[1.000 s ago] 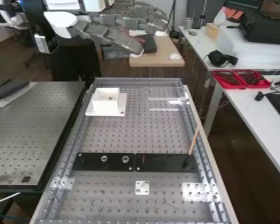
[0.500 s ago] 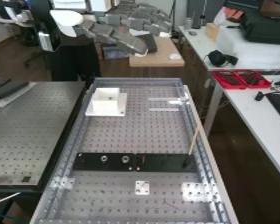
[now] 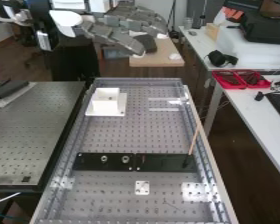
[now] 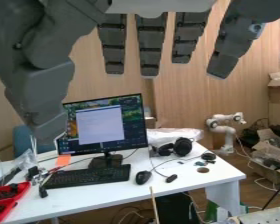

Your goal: Grab the smaller nut and place it in the white container

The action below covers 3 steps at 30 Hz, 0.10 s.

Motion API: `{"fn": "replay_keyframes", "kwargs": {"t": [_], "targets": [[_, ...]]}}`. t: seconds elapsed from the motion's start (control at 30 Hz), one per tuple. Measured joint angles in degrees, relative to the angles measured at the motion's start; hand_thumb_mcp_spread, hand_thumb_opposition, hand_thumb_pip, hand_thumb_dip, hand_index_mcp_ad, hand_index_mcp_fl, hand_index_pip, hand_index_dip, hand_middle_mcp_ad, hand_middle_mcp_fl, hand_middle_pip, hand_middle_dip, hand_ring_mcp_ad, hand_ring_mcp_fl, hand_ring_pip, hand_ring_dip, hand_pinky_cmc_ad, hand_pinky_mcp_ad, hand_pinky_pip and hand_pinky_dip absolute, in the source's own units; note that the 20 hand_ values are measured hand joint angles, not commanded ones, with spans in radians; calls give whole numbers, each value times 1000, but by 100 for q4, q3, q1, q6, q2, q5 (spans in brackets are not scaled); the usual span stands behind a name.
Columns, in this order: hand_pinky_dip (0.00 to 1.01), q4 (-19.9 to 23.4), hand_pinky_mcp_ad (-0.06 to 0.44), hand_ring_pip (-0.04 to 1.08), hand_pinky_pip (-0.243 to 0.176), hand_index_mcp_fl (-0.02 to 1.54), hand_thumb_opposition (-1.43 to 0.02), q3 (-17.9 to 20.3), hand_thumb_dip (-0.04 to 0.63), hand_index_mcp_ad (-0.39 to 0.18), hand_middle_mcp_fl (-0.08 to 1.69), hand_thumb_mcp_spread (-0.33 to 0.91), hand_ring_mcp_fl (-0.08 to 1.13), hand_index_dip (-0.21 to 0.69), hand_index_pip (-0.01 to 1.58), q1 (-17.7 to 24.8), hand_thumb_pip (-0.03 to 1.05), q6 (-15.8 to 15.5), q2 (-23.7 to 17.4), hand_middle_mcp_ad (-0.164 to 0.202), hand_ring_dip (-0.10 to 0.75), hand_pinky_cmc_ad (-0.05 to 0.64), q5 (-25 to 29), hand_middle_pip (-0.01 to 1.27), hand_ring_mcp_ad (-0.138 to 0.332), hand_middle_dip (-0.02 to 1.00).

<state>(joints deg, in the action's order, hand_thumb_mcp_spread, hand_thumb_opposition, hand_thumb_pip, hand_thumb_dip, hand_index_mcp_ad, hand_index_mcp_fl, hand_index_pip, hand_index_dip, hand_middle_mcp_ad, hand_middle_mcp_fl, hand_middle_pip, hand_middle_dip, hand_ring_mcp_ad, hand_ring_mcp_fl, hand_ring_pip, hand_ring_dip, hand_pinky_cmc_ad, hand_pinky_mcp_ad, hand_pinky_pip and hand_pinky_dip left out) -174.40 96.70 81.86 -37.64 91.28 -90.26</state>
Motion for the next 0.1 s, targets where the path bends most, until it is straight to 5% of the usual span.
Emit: {"fn": "replay_keyframes", "kwargs": {"t": [0.1], "targets": [[295,-51,297,93,-61,190,-757,-27,173,-101,143,281,0,326,91,-11,602,8,33,66,152,379,-67,120,127,255]]}}
